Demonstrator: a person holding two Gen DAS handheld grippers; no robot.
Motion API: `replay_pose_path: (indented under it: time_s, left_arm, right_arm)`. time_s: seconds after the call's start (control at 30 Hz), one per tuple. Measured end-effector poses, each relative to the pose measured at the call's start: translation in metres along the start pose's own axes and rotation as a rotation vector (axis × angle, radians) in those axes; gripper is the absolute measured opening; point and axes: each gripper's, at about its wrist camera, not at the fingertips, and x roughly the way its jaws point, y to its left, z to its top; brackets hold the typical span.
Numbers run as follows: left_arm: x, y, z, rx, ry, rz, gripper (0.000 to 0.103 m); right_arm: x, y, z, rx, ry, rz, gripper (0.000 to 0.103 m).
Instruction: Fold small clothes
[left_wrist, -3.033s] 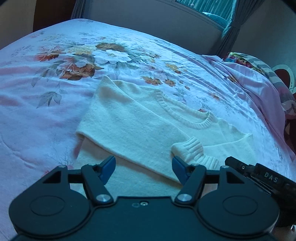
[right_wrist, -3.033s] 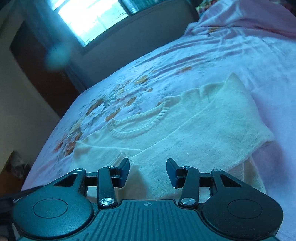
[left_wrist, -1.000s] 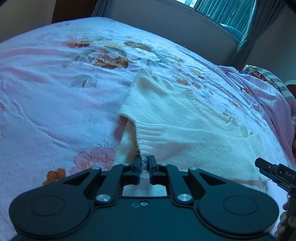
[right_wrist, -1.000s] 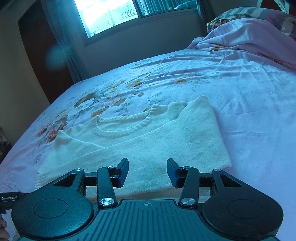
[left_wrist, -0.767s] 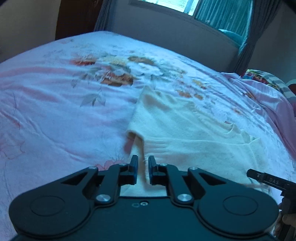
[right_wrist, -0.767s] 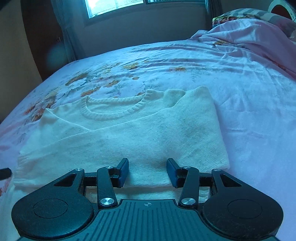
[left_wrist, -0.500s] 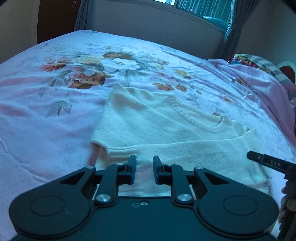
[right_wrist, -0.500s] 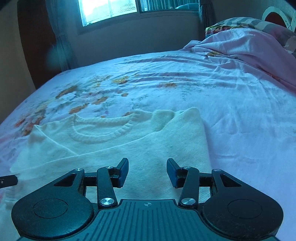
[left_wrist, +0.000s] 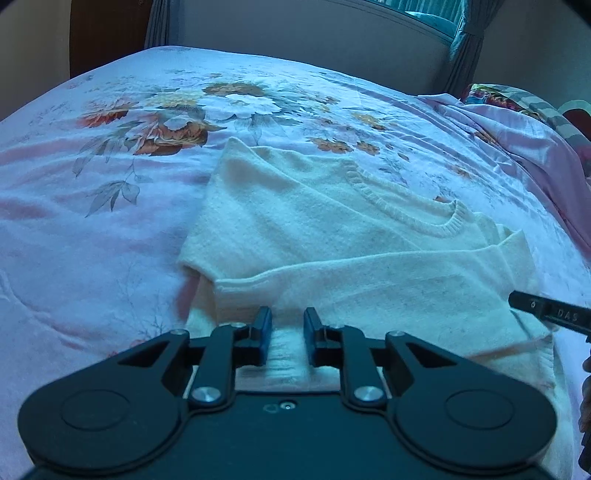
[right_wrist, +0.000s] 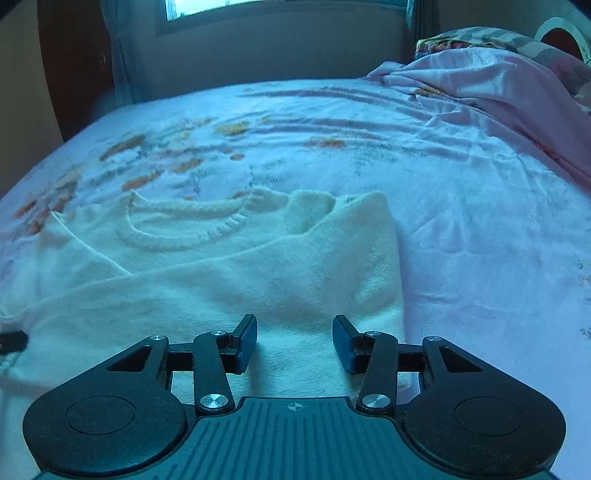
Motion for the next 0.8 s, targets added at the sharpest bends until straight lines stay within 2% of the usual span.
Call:
replay_pose_path:
  time_s: [0.03, 0.1, 0.17, 0.27, 0.37, 0.4, 0.43, 0.67, 0.73, 0.77, 0.8]
  left_arm:
    - [-0.002, -0.001, -0.005, 0.011, 0.001, 0.001, 0.018]
    - [-0.003, -0.004, -0.013, 0.044, -0.009, 0.018, 0.018]
    - [-0.004, -0.008, -0.015, 0.049, -0.010, 0.038, 0.018]
    - [-0.005, -0.010, -0.013, 0.041, 0.001, 0.054, 0.018]
    - [-0.006, -0.012, -0.013, 0.055, 0.008, 0.068, 0.018]
    - [-0.007, -0.013, -0.014, 0.058, 0.010, 0.073, 0.018]
    - [-0.009, -0.015, -0.015, 0.064, 0.011, 0.080, 0.018]
    - [-0.030, -0.024, -0.036, 0.112, 0.016, 0.087, 0.019]
    - [-0.037, -0.025, -0.047, 0.138, 0.031, 0.080, 0.020]
    - [-0.042, -0.026, -0.055, 0.154, 0.024, 0.086, 0.020]
    - [-0.047, -0.027, -0.060, 0.168, 0.022, 0.088, 0.020]
  right_arm:
    - [-0.013, 0.005, -0.006, -0.009, -0.043, 0.007, 0.045]
    - [-0.007, 0.015, -0.022, -0.089, 0.034, -0.025, 0.045]
    - [-0.006, 0.019, -0.035, -0.126, 0.014, -0.029, 0.046]
    - [-0.008, 0.021, -0.027, -0.107, 0.057, -0.043, 0.046]
    - [-0.029, 0.025, -0.023, -0.073, 0.026, -0.008, 0.047]
    - [-0.038, 0.027, -0.028, -0.066, 0.019, -0.002, 0.060]
    - [-0.044, 0.030, -0.034, -0.061, 0.024, -0.002, 0.066]
    - [-0.083, 0.047, -0.099, -0.116, 0.057, 0.006, 0.069]
    - [-0.085, 0.051, -0.116, -0.151, 0.070, -0.016, 0.088]
    - [-0.086, 0.053, -0.120, -0.158, 0.086, -0.027, 0.103]
    - [-0.086, 0.055, -0.123, -0.148, 0.104, -0.032, 0.103]
